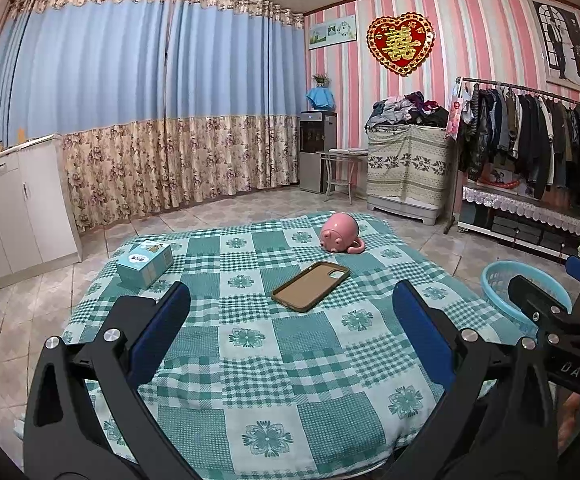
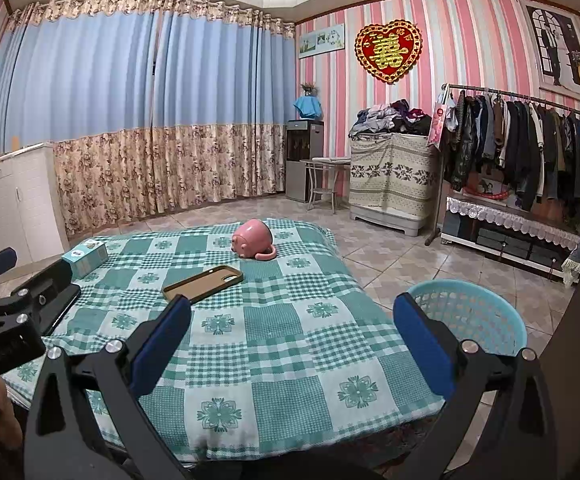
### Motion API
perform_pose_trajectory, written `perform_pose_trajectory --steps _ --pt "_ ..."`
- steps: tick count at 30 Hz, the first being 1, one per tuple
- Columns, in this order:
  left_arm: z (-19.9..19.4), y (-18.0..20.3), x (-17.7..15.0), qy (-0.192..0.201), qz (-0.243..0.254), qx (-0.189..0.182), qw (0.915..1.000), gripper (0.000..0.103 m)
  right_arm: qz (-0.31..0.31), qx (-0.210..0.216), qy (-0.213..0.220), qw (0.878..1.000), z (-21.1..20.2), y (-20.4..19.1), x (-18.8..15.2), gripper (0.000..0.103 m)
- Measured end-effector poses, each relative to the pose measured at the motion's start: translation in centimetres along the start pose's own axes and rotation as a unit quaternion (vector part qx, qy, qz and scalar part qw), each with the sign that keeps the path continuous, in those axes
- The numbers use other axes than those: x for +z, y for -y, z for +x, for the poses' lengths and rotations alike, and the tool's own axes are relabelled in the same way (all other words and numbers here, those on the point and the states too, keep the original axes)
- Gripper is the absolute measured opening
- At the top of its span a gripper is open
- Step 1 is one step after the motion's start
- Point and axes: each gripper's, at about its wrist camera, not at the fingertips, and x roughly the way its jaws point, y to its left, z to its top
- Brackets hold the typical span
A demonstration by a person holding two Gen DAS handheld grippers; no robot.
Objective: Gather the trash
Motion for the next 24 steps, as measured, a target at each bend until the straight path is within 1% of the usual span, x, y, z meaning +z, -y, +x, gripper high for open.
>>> perform_pose_trajectory --steps 24 --pt "-0.02 -0.19 0.18 0.002 -0.001 0.003 1.0000 0.098 0.000 0.000 0.000 1.000 0.00 0.00 0.00 0.099"
